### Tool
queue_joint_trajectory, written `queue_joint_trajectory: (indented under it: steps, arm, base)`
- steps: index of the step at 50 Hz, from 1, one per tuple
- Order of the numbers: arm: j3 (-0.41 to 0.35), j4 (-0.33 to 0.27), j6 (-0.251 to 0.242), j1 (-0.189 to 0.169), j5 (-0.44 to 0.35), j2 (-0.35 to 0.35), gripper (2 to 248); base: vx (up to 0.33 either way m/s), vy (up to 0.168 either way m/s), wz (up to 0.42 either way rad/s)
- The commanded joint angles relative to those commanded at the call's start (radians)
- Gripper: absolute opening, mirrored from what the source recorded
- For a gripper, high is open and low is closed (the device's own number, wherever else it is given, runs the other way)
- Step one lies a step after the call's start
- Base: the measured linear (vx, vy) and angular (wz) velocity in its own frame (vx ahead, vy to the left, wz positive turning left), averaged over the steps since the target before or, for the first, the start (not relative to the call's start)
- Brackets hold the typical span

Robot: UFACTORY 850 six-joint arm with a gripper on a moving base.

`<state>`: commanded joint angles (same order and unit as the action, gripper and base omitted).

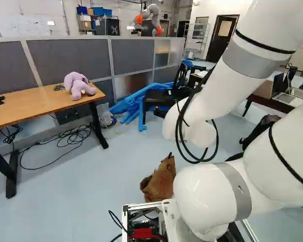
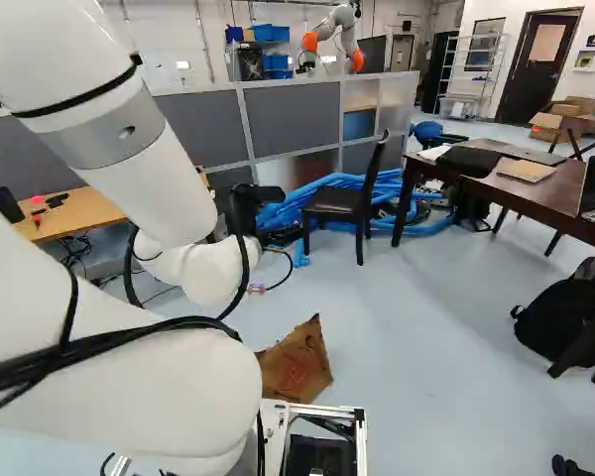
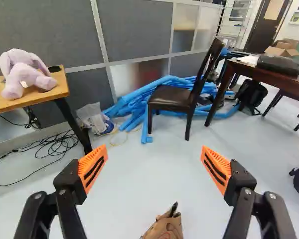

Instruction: Pick up the bag on the ground and place it on the table

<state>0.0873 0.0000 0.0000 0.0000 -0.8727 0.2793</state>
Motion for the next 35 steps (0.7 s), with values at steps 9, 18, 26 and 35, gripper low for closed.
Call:
queue_joint_trajectory:
  steps: [9, 18, 26, 35]
  arm:
    - [0.0, 0.0, 0.0, 0.0, 0.0, 0.0, 247]
    - [0.001, 0.0, 0.0, 0.0, 0.0, -0.001, 247]
    - [0.011, 0.0, 0.0, 0.0, 0.005, -0.013, 247]
    - [0.029, 0.0, 0.0, 0.0, 0.023, -0.034, 247]
  base:
    - [0.0, 0.0, 0.0]
    - [0.0, 0.0, 0.0]
    - [0.0, 0.0, 0.0]
    - [0.0, 0.0, 0.0]
